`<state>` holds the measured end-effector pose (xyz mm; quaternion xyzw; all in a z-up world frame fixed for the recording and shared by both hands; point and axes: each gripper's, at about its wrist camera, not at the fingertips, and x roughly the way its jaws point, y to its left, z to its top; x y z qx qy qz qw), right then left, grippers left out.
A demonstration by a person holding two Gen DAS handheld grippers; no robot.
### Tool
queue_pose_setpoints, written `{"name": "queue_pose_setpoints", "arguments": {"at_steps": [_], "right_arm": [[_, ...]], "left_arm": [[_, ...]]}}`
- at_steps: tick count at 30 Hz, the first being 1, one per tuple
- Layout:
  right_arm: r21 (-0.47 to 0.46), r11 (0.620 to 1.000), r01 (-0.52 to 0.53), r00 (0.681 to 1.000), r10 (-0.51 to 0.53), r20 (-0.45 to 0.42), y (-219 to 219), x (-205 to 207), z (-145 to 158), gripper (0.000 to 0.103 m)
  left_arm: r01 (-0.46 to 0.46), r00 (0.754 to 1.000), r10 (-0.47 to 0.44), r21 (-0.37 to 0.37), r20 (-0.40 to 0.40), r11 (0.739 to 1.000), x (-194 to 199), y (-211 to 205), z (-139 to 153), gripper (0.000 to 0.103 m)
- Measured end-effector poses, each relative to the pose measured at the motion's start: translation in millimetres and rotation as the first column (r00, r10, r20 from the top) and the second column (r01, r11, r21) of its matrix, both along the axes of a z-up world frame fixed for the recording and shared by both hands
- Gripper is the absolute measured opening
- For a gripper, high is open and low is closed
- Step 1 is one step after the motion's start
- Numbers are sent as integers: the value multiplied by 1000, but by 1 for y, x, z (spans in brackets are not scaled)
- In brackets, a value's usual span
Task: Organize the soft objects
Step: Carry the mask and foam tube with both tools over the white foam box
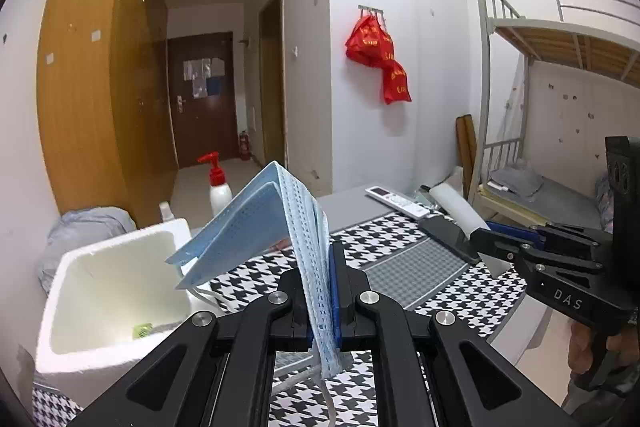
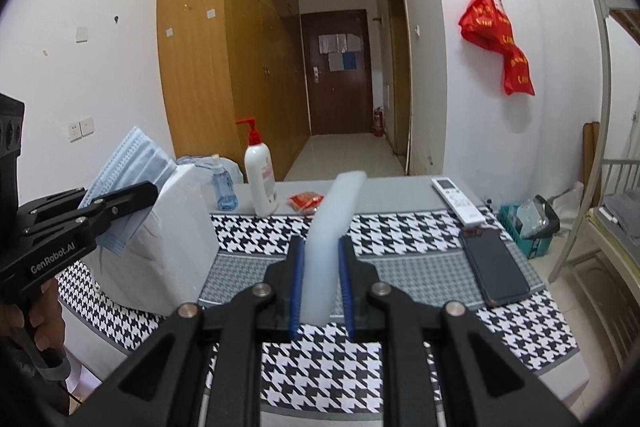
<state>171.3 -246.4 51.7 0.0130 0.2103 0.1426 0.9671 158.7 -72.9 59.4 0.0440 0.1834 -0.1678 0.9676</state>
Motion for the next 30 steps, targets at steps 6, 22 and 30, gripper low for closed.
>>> {"name": "queue_pose_setpoints", "arguments": {"at_steps": [6,22,30], "right_arm": [[2,1000,-14,999,14,38,8,-2,9,20],[5,992,-127,988,126,92,46,15,29,20],[-10,982,-190,977,190,101,70,21,32,20]], "left_arm": [[-28,999,28,-12,34,1000,-4,12,7,7],[-122,989,122,-12,84,992,-3,45,21,7],[-182,979,183,-19,90,983,-2,68,24,7]]}}
